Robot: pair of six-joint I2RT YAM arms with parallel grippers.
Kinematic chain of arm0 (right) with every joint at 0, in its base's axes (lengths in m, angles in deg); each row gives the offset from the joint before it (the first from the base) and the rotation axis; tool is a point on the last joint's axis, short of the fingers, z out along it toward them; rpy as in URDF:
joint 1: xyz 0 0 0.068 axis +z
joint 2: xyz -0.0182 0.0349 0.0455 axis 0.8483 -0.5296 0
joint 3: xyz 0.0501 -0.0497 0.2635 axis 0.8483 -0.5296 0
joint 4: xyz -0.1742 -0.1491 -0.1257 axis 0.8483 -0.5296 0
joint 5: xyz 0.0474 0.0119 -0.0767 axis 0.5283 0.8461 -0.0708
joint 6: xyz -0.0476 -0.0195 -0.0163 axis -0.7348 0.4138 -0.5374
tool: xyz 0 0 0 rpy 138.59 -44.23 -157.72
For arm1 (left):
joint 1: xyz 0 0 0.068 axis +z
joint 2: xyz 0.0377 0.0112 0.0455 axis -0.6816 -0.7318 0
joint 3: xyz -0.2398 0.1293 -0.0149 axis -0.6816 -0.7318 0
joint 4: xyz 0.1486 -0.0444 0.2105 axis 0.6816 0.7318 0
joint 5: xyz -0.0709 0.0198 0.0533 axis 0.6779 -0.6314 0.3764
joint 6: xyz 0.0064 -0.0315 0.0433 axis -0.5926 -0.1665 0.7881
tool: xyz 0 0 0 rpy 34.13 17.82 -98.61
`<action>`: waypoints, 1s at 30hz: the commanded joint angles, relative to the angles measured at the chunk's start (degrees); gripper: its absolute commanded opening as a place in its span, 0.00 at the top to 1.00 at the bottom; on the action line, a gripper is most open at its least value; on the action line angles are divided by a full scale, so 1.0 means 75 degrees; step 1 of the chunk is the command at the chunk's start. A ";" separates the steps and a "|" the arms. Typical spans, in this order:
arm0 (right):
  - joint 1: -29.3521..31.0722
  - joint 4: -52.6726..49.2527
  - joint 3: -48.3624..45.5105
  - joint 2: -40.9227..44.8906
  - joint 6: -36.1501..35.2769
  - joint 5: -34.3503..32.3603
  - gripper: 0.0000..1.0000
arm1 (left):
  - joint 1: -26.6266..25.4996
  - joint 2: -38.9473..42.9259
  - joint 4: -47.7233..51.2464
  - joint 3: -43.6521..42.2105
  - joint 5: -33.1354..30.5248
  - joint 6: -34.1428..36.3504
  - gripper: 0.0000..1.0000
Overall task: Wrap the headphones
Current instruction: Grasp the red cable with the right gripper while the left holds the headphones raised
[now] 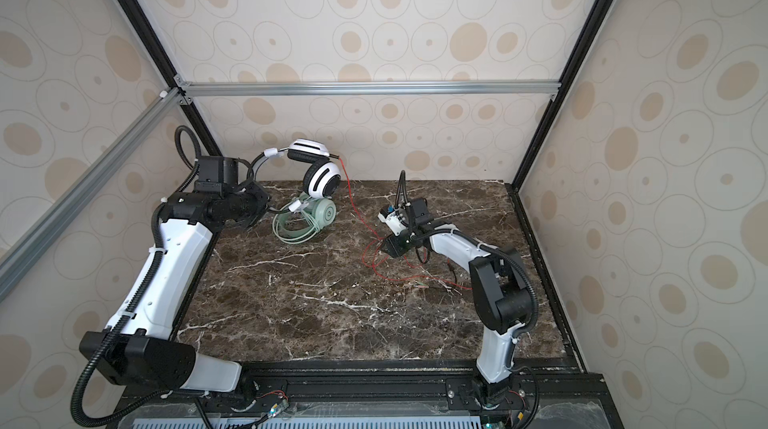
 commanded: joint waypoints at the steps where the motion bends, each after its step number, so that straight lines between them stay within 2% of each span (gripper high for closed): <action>1: 0.0060 0.0253 0.0076 -0.0180 -0.0202 -0.0172 0.49 | 0.0071 0.0315 -0.0521 0.0295 0.0193 0.0036 1.00; 6: 0.0060 0.1076 -0.0229 -0.0190 -0.0659 -0.0342 0.38 | 0.0082 0.0525 -0.0549 0.0334 0.0025 0.0043 1.00; 14: 0.0079 0.2361 -0.0452 -0.0553 -0.1409 0.0300 0.39 | 0.0126 0.0546 -0.0538 0.0336 0.0047 0.0051 1.00; 17: 0.0075 0.3485 -0.0896 -0.0681 -0.1735 0.0759 0.38 | 0.0163 0.0546 -0.0544 0.0331 0.0087 0.0049 1.00; 20: 0.0074 0.4823 -0.1458 -0.0751 -0.1831 0.0712 0.39 | 0.0207 0.0565 -0.0540 0.0346 0.0110 0.0050 1.00; 23: 0.0064 0.4628 -0.1293 -0.0911 -0.1799 0.0694 0.48 | 0.0255 0.0568 -0.0534 0.0336 0.0122 0.0049 1.00; 26: 0.0059 0.4069 -0.1075 -0.1000 -0.1887 0.1023 0.80 | 0.0269 0.0551 -0.0549 0.0309 0.0129 0.0061 1.00; 27: 0.0060 0.3963 -0.1110 -0.0940 -0.1899 0.1088 0.87 | 0.0270 0.0536 -0.0545 0.0295 0.0117 0.0061 1.00; 30: 0.0058 0.4264 -0.1614 -0.0533 -0.1831 0.1128 0.96 | 0.0270 0.0505 -0.0553 0.0288 0.0076 0.0061 1.00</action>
